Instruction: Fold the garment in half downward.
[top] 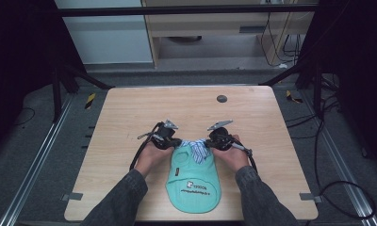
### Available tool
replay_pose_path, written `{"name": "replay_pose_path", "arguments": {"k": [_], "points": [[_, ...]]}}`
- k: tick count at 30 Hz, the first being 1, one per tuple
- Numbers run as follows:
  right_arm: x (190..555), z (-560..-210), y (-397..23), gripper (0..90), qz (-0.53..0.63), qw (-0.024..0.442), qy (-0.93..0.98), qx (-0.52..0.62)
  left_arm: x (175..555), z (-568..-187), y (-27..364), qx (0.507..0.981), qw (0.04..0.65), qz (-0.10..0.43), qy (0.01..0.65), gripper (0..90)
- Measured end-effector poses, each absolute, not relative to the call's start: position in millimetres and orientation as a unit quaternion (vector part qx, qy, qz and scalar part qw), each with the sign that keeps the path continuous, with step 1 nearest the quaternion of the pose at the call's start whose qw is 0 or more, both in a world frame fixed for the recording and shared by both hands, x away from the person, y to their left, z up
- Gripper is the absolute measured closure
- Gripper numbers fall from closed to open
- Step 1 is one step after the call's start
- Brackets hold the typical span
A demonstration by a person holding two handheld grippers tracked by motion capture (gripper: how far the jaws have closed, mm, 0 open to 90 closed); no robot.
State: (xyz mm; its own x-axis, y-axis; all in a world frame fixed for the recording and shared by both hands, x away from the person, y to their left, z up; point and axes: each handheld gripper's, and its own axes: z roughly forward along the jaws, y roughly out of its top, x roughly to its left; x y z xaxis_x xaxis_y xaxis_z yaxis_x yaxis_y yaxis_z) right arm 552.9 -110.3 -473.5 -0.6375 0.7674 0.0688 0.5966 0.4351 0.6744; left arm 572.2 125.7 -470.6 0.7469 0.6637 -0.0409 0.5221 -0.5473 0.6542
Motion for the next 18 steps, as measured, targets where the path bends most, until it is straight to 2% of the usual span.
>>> {"name": "replay_pose_path", "arguments": {"k": [18], "points": [[544,-439,-124,83.1,0.366,0.133,0.842,0.373,571,-431,129,0.872,0.368,0.115,0.303,87.3]]}}
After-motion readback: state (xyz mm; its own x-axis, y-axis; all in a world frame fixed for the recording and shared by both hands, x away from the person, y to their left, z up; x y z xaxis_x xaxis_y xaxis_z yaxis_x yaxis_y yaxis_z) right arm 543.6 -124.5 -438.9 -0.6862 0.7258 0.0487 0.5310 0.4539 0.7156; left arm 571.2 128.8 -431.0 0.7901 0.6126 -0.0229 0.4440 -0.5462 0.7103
